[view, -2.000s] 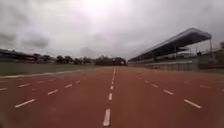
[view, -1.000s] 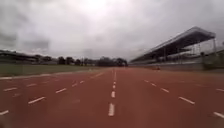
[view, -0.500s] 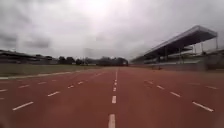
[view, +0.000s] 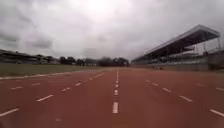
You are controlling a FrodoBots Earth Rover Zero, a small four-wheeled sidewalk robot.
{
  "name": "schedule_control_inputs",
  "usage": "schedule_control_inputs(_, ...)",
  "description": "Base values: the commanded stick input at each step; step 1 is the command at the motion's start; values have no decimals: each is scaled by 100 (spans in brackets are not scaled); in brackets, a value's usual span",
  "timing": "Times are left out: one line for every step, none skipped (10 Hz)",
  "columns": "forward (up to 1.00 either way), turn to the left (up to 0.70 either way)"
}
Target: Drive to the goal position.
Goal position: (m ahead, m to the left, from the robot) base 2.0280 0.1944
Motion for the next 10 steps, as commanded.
schedule_control_inputs(70,0)
schedule_control_inputs(70,0)
schedule_control_inputs(70,0)
schedule_control_inputs(70,0)
schedule_control_inputs(70,0)
schedule_control_inputs(70,0)
schedule_control_inputs(70,0)
schedule_control_inputs(70,0)
schedule_control_inputs(70,0)
schedule_control_inputs(70,0)
